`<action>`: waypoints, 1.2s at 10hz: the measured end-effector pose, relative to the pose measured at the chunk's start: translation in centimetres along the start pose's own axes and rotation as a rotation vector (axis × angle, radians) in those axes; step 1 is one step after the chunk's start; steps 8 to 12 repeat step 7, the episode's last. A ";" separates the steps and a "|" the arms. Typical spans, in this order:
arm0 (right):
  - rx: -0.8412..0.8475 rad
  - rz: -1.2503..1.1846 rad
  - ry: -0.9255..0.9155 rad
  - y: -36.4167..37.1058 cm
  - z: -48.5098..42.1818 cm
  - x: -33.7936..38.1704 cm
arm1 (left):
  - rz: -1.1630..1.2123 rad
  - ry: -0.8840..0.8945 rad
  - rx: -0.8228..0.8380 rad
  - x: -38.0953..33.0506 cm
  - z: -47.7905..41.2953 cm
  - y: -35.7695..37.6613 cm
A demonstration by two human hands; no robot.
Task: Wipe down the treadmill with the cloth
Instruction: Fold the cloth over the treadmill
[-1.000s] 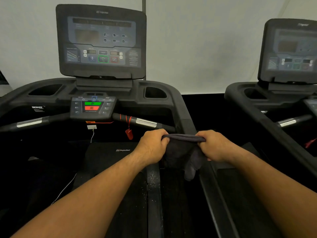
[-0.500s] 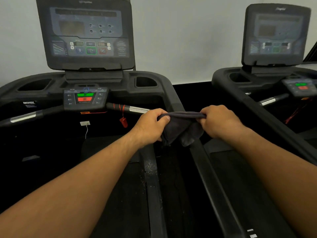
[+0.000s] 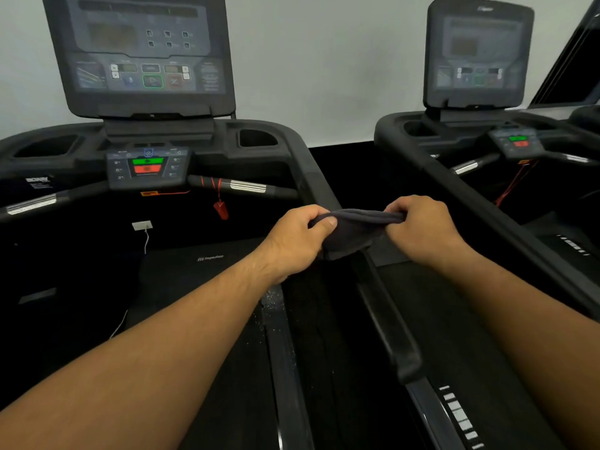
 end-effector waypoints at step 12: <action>0.793 0.386 -0.179 3.1 6.2 -6.0 | -0.598 -0.162 0.452 1.2 5.9 10.1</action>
Point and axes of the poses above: each hand's wrist, its own z-axis away from the middle knuckle, its own y-axis out of the palm, x = y × z, the point moved 7 cm from there along -z, towards the middle knuckle, and after that the axes turned 4 degrees about x, right-handed, at the moved point
